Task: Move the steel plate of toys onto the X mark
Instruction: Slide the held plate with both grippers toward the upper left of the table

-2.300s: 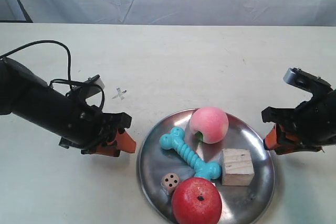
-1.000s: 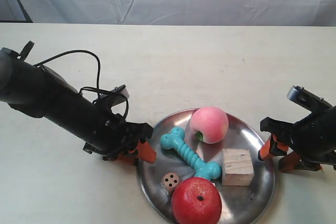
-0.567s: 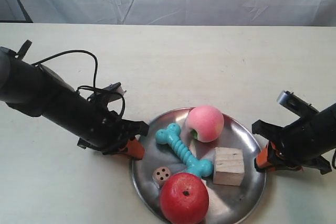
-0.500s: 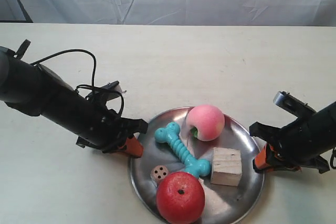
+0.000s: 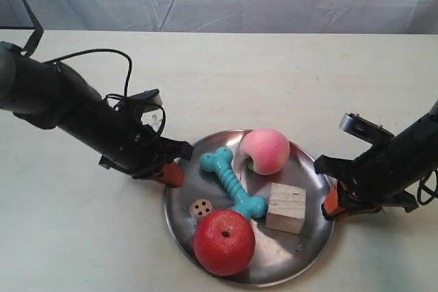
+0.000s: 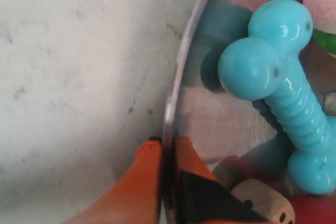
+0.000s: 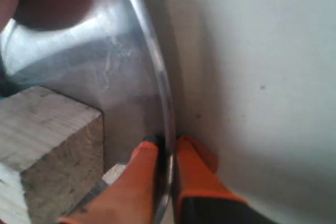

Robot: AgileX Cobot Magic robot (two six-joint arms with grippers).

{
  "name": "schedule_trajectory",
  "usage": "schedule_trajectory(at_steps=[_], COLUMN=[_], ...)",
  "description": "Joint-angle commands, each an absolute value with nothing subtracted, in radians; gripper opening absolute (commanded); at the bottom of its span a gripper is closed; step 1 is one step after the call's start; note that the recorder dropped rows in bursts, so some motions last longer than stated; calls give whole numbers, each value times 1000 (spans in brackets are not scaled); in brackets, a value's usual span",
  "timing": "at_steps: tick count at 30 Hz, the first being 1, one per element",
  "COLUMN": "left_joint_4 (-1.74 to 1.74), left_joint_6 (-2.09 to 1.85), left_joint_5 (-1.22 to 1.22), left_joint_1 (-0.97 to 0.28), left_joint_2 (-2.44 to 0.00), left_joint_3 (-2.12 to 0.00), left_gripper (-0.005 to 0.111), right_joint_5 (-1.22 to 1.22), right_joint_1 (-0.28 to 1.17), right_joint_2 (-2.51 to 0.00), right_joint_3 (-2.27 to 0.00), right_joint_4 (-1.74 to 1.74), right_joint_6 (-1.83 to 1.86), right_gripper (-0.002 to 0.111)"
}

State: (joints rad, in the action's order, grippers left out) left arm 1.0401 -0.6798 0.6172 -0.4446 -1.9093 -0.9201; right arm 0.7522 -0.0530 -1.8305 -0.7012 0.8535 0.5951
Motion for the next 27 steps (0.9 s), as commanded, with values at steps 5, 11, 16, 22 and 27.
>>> schedule_trajectory(at_steps=[5, 11, 16, 22, 27], left_joint_4=[815, 814, 810, 764, 675], left_joint_6=[-446, -443, -440, -444, -413], left_joint_5=[682, 696, 674, 607, 527], left_joint_1=[-407, -269, -167, -109, -72], left_joint_2=[-1882, -1882, -1882, -1884, -1915], left_joint_3=[-1095, -1155, -1200, -1228, -1228], left_gripper=[0, 0, 0, 0, 0], right_joint_5=[840, 849, 861, 884, 917], right_joint_1=[-22, 37, 107, 174, 208], right_joint_2=[-1849, -1868, -1938, -2054, -2157], right_joint_3=[-880, -1039, -1205, -1408, -1578], right_joint_4=[879, 816, 793, 782, 745], right_joint_6=[514, 397, 321, 242, 178], right_gripper=[1, 1, 1, 1, 1])
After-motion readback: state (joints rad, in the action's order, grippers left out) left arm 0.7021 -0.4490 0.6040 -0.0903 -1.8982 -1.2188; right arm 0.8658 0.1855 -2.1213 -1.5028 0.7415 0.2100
